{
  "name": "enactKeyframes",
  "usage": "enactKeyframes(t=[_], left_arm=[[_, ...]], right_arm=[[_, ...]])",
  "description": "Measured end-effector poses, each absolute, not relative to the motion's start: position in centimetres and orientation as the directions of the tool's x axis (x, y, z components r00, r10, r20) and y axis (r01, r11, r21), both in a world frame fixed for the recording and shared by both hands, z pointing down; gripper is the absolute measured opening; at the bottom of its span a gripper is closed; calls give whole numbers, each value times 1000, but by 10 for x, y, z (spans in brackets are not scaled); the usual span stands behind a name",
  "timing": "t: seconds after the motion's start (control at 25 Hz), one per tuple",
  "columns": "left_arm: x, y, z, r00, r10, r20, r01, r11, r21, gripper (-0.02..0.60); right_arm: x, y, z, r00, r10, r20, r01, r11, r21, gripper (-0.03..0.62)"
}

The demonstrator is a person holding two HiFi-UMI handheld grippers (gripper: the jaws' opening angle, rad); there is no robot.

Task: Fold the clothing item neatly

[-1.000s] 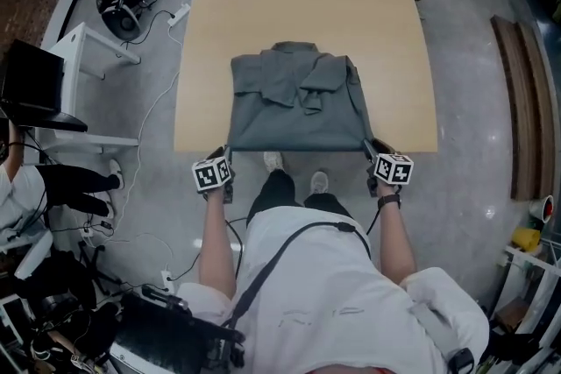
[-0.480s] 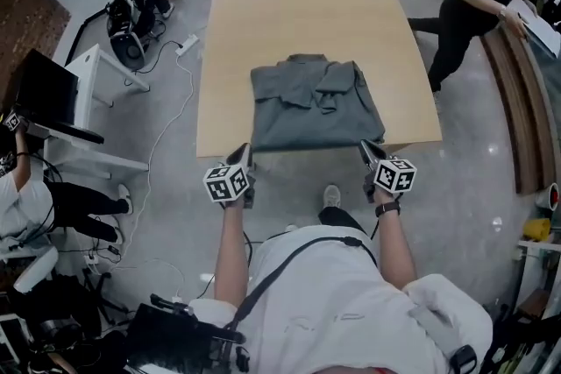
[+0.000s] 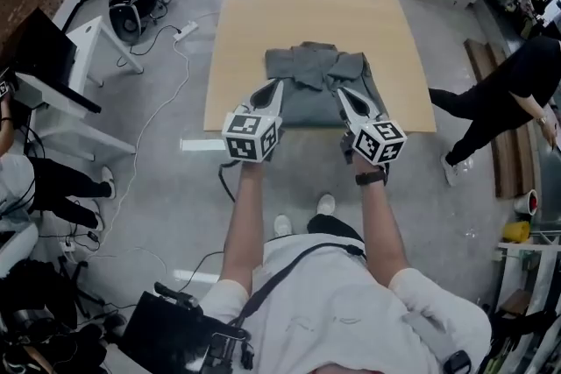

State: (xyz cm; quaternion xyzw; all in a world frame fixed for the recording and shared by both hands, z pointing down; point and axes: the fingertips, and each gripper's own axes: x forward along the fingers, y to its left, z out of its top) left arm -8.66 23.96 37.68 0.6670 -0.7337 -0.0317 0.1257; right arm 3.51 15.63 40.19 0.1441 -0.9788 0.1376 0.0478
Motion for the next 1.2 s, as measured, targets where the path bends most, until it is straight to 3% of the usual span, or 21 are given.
enactKeyframes(t=[0.2,0.48,0.72,1.2], left_arm=[[-104,237,323,-178,-982,65,-972,186,146,0],[-74,243,323,-208,-977,36,-971,211,117,0],[-46,221,313,-242,-970,9,-969,243,40,2],[-30,177,332,-373,-921,115,-927,375,-3,-2]], right_arm=[[5,129,342,-915,-392,90,-400,912,-89,6],[18,168,357,-924,-364,114,-372,927,-52,6],[53,136,344,-876,-472,96,-477,878,-33,6],[82,93,330,-869,-488,79,-492,870,-41,6]])
